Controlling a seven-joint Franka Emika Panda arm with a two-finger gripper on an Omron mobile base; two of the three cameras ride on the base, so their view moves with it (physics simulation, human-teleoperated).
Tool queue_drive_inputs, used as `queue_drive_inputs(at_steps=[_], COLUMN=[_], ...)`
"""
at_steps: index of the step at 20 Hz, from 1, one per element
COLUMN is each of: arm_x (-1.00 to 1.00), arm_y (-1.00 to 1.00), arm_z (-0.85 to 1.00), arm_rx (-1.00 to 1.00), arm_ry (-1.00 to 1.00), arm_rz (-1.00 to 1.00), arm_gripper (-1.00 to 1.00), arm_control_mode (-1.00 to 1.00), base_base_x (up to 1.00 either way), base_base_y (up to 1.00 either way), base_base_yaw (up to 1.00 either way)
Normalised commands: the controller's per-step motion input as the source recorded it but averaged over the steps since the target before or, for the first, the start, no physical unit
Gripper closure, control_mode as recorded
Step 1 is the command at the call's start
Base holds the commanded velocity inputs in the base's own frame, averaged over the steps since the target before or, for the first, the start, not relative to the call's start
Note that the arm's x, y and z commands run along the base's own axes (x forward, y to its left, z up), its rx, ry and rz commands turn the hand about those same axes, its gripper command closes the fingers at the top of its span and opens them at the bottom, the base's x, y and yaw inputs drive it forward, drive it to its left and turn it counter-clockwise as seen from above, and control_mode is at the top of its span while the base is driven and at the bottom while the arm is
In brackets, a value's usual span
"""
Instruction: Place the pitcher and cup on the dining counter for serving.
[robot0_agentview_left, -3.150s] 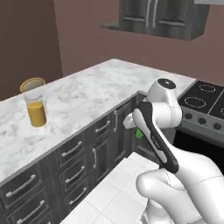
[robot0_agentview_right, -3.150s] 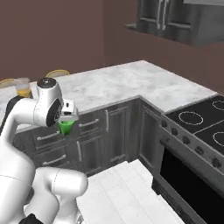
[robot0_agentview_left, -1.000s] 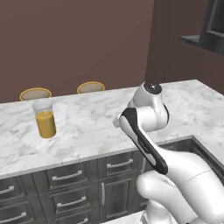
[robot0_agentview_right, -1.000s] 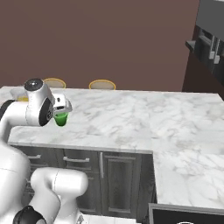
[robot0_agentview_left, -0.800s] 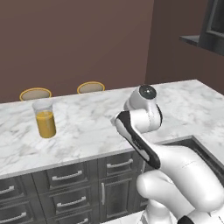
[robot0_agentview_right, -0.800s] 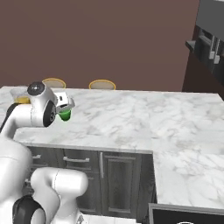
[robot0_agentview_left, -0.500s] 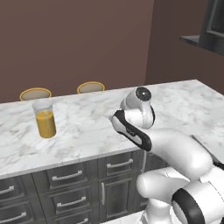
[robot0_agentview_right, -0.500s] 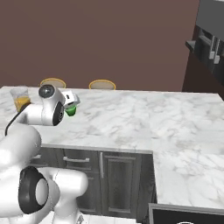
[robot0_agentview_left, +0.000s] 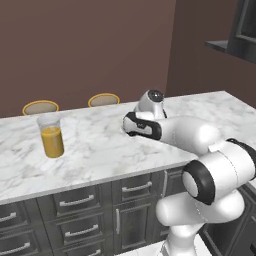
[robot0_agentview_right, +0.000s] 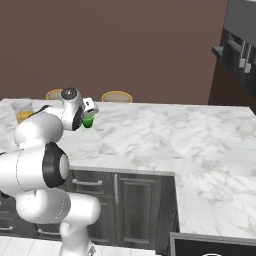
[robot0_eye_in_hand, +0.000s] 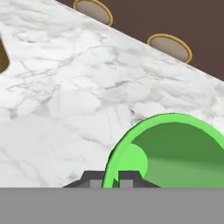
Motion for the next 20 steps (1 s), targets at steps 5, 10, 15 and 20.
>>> queue_drive_inputs(at_steps=[5, 10, 15, 20], arm_x=[0.08, 0.06, 0.36, 0.25], arm_y=[0.2, 0.26, 0.24, 0.18], arm_z=[-0.14, -0.55, -0.31, -0.24], arm_rx=[-0.07, 0.0, -0.01, -0.04], arm_ry=[0.08, 0.03, 0.05, 0.08], arm_rz=[0.03, 0.0, 0.0, 0.0], arm_gripper=[1.0, 1.0, 1.0, 1.0], arm_control_mode=[-1.0, -1.0, -1.0, -1.0], base_base_x=[0.0, 0.0, 0.0, 0.0], base_base_y=[0.0, 0.0, 0.0, 0.0], base_base_yaw=[0.0, 0.0, 0.0, 0.0])
